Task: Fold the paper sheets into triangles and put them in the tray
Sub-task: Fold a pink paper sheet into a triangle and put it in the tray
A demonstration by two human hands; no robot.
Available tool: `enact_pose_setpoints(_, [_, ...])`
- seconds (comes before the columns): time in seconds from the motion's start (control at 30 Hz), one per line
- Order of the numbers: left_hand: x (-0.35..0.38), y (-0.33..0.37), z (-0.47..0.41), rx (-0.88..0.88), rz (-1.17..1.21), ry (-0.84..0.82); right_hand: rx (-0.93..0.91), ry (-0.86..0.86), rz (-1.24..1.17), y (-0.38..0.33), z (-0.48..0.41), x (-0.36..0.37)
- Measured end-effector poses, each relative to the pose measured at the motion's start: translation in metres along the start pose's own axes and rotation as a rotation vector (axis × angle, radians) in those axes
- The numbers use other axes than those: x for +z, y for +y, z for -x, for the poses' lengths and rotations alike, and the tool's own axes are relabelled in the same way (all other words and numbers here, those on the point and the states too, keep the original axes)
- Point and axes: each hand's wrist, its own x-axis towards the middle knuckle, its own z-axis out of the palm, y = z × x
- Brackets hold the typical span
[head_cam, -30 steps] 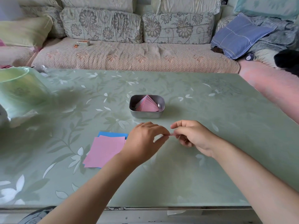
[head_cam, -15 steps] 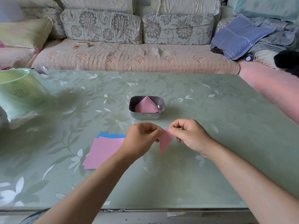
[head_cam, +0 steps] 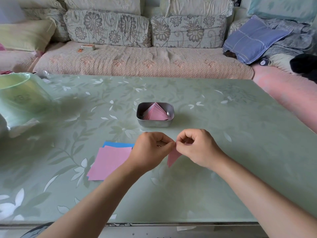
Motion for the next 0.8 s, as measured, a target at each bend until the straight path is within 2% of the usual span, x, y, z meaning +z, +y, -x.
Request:
enact_pose_setpoints(0.53, [-0.038, -0.009, -0.014, 0.009, -0.091, 0.055, 0.087, 0.115, 0.056, 0.018, -0.011, -0.017])
enact_pose_setpoints(0.67, [-0.033, -0.008, -0.011, 0.029, -0.074, -0.011, 0.035, 0.042, -0.077, 0.015, -0.008, -0.010])
enact_pose_setpoints(0.8, [-0.027, -0.005, -0.010, 0.075, -0.068, -0.029, -0.029, -0.012, -0.018, 0.015, -0.008, -0.003])
